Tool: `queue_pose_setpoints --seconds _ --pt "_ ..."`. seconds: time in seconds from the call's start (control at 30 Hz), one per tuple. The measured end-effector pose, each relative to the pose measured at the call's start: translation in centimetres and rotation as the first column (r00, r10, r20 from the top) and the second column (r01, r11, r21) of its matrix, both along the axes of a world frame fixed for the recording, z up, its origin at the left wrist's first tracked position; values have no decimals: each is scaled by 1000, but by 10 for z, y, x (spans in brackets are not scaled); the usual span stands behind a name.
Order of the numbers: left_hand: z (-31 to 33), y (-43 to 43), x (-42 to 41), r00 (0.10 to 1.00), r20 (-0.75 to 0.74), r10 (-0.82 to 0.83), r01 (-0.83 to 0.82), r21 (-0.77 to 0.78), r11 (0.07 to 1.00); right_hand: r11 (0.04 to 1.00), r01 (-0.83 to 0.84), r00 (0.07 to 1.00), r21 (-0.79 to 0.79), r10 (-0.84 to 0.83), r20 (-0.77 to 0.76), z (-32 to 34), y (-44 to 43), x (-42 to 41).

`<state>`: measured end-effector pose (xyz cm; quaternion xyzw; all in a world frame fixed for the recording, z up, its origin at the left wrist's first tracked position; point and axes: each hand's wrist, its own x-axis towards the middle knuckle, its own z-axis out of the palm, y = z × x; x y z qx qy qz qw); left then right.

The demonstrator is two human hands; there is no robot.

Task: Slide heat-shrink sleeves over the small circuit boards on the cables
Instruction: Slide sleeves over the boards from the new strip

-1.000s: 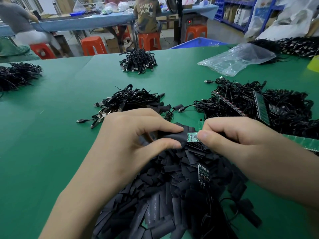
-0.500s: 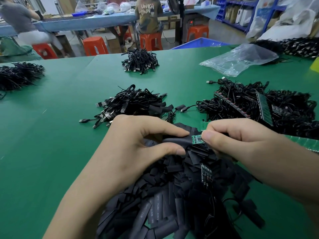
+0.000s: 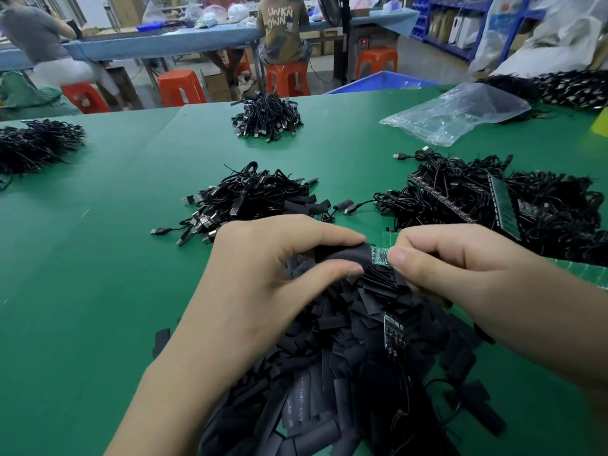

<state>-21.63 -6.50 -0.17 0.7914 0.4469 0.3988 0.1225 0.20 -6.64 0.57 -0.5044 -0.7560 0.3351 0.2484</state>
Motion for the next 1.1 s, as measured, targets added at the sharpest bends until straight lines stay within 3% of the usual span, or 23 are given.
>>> queue_pose_setpoints --seconds 0.2,0.4,0.53,0.7,0.83,1.1 --pt "-1 3 -3 999 -7 -41 41 -19 999 998 -43 999 49 42 26 2 0 2" --pt "0 3 -7 985 112 -133 145 -100 984 994 -75 994 -80 67 -91 5 -2 4" --pt "-1 2 -3 981 98 -167 177 -105 978 992 -99 991 -83 91 -95 4 -2 0" --pt "-1 3 0 986 71 -152 156 -52 986 986 -130 983 -108 114 -143 2 -3 -3" --pt "1 3 -3 989 102 -107 106 19 994 983 -136 956 -125 97 -279 3 -2 1" --pt "-1 2 1 986 107 -128 122 66 990 996 -79 969 -49 65 -238 3 -1 0"
